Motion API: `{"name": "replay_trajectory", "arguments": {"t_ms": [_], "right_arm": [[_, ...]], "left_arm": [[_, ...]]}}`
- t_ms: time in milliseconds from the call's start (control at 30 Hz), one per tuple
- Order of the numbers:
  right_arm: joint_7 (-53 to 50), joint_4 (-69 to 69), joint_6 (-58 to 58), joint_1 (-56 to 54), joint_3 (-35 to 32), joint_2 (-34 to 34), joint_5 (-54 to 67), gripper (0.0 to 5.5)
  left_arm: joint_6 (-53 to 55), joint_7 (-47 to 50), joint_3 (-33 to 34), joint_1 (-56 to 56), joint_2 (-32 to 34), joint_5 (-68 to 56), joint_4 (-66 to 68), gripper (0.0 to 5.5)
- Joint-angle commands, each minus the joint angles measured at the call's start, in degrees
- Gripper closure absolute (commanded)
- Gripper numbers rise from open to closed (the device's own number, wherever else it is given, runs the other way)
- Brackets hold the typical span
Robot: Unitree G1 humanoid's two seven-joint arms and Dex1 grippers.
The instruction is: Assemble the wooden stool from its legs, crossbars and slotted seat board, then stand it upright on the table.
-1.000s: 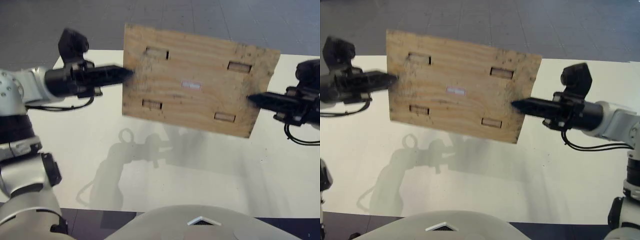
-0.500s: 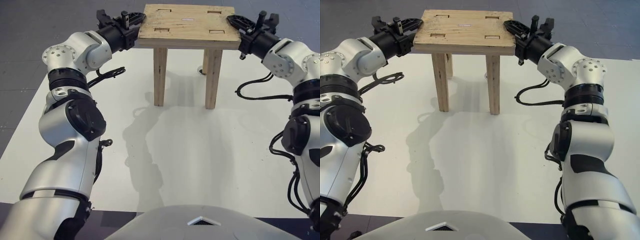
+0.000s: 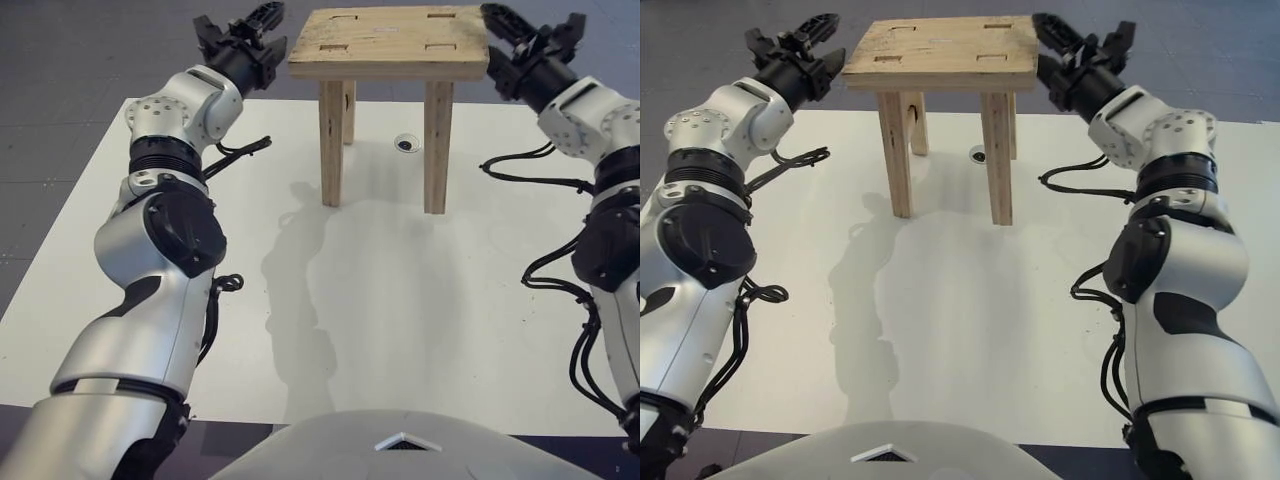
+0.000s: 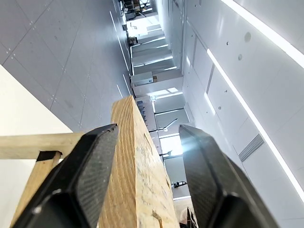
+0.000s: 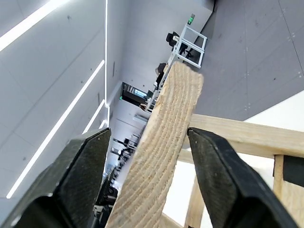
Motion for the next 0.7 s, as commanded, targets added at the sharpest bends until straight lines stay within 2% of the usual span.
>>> {"name": "replay_trajectory", "arguments": {"t_ms": [33,133,233,300,367,433,500,567,700], "right_arm": [[-0.83,-0.95,1.09,1.49,-3.36,-2.55,-2.56,2.53],[-2.69,-0.72,-0.11,3.97,-4.05,-2.58,-5.74,2.53],[-7.21,-7.33,-10.18,8.67,-3.79,-4.41,-12.04,2.53],[-12.85,-22.83,-15.55,16.89,-0.40,-2.96,-19.17,2.53],[-20.43,-46.45,-16.61,30.38,5.96,1.02,-27.05,2.53],[-26.89,-66.10,-16.86,43.65,12.27,5.18,-33.11,2.53],[-30.75,-78.97,-19.69,54.36,19.24,7.30,-40.89,2.53],[-33.41,-85.77,-21.12,61.64,24.05,9.35,-46.07,2.53],[-37.38,-91.19,-20.00,67.17,25.74,14.14,-50.16,2.53]], "left_arm": [[-0.04,-0.47,0.37,2.37,1.43,1.45,0.11,3.16],[0.62,-1.50,-1.42,4.03,1.95,3.77,-1.50,3.16],[-10.94,-2.54,-3.01,7.06,2.34,7.96,-9.10,3.16],[-18.68,-3.45,-10.84,14.15,0.50,16.35,-22.91,3.16],[-27.20,-2.16,-23.77,26.94,-1.58,29.95,-41.29,3.16],[-31.27,0.73,-31.04,39.32,-4.70,37.11,-56.19,3.16],[-33.83,2.95,-34.34,49.19,-7.84,40.58,-65.52,3.16],[-34.04,4.45,-35.88,55.84,-10.16,42.09,-70.35,3.16],[-32.40,6.01,-37.44,59.93,-12.99,43.44,-74.83,3.16]]}}
